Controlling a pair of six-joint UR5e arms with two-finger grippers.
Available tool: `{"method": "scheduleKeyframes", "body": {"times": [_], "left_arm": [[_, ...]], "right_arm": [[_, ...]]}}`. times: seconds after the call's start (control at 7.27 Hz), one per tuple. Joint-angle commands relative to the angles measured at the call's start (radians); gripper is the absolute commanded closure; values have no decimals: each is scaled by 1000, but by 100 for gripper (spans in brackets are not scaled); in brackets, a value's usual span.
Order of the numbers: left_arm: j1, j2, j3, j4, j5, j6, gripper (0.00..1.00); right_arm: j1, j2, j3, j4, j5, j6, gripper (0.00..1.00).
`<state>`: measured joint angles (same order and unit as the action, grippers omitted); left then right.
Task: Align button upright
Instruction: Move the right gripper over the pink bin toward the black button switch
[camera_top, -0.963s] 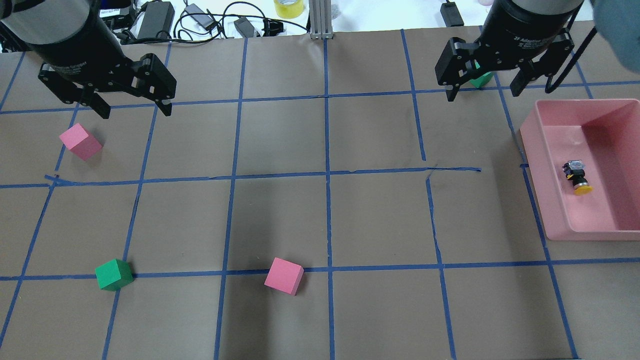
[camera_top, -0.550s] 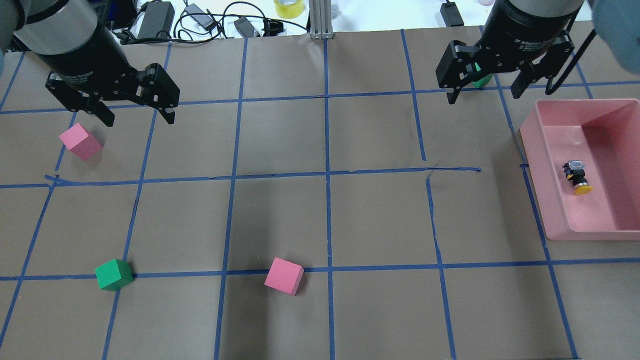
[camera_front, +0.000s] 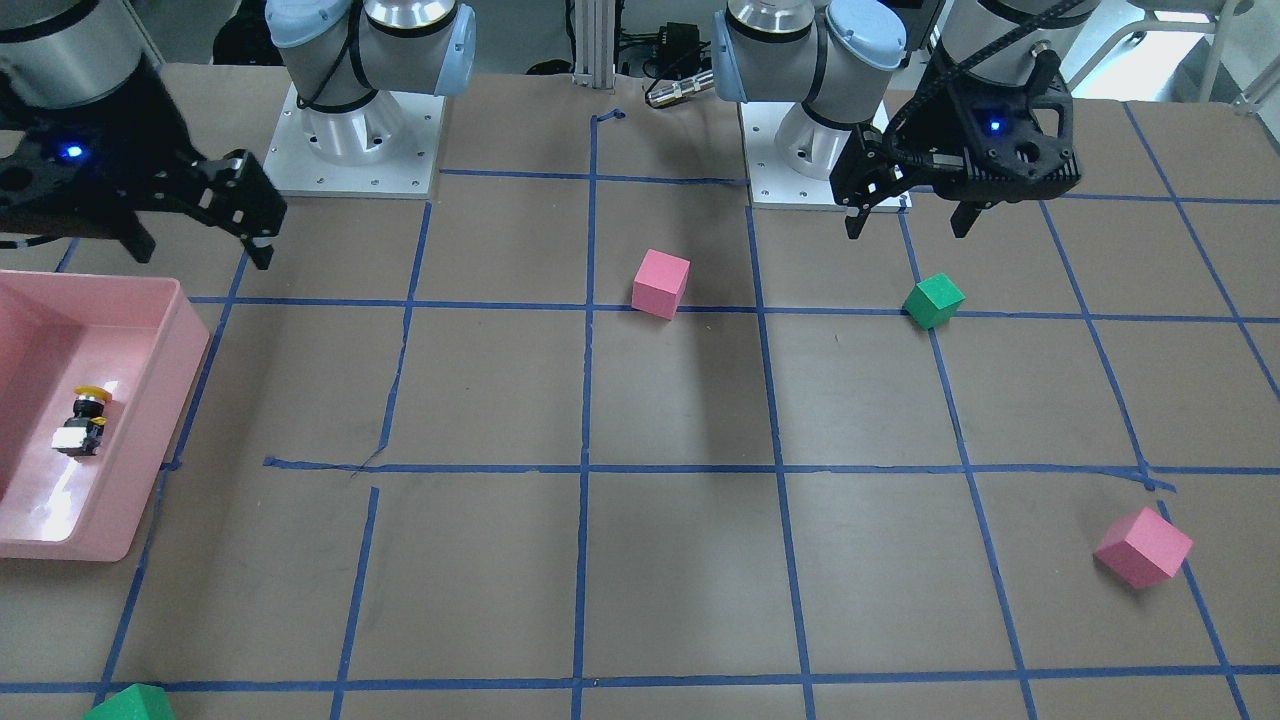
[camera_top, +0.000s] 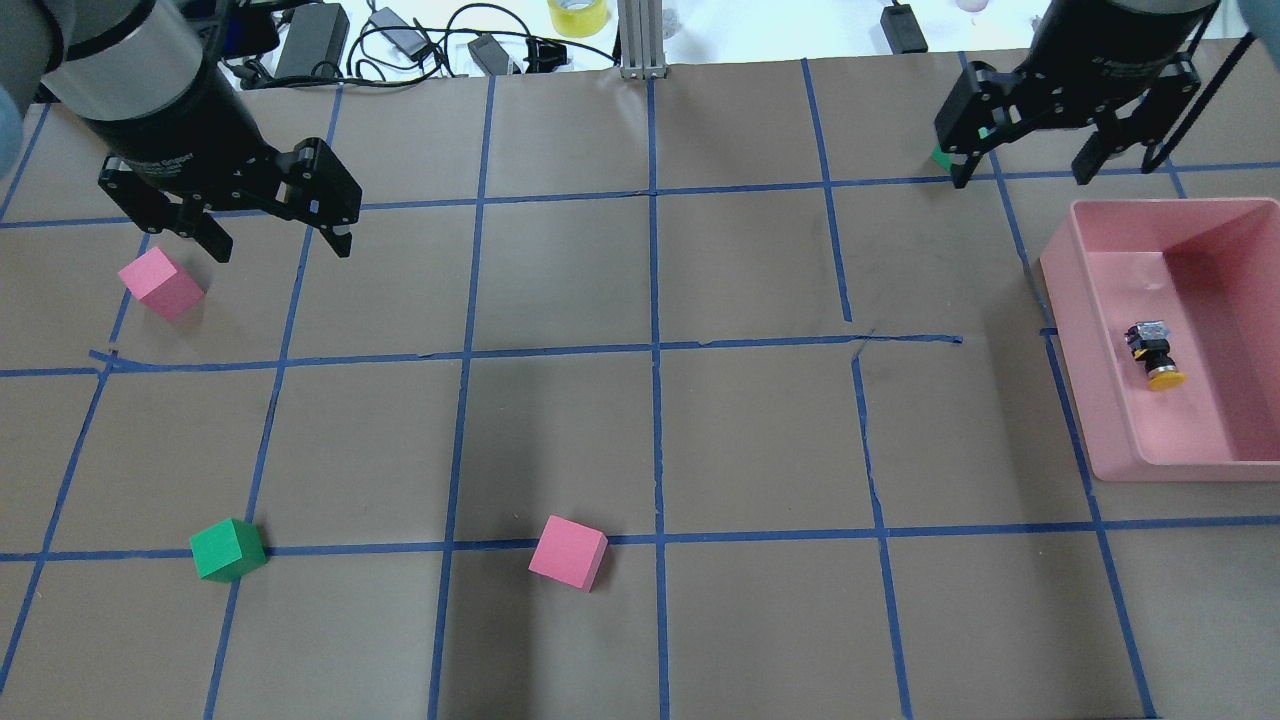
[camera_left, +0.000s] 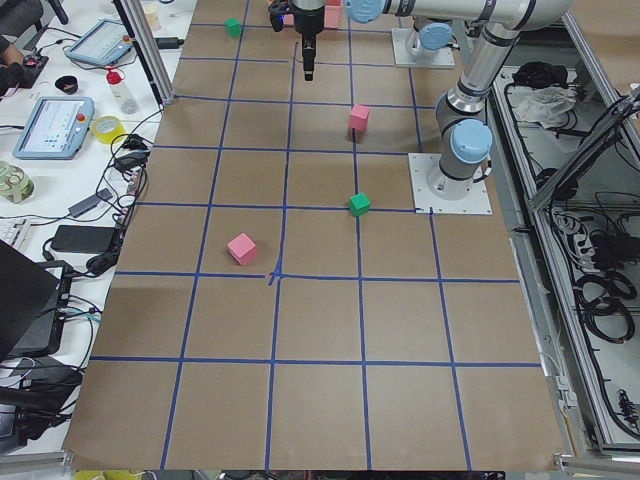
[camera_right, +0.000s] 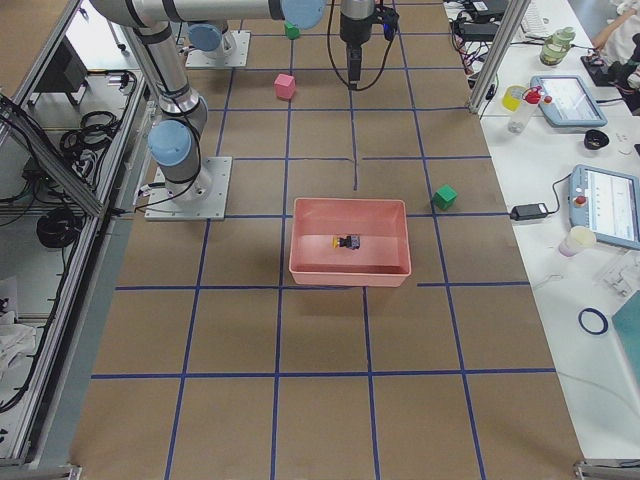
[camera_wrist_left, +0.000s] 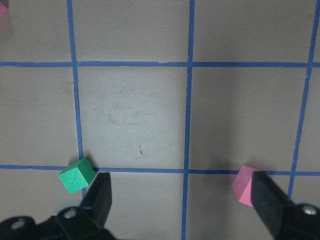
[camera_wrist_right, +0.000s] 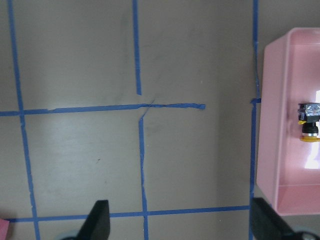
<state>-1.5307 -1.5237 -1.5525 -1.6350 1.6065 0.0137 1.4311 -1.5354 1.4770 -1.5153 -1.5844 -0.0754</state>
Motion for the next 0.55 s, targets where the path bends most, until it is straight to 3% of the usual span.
{"method": "scheduleKeyframes", "body": {"times": [0.0,0.14,0.41], "left_arm": [[-2,-7,2,0,9,2,0],[-2,-1,-1,0,9,2,0],[-2,-1,-20,1,12,2,0]], "right_arm": [[-198,34,9,-14,-9,-164,0],[-289,96,40,-52,-6,-206,0],[-426,148,177,-304,8,-294,0]]}}
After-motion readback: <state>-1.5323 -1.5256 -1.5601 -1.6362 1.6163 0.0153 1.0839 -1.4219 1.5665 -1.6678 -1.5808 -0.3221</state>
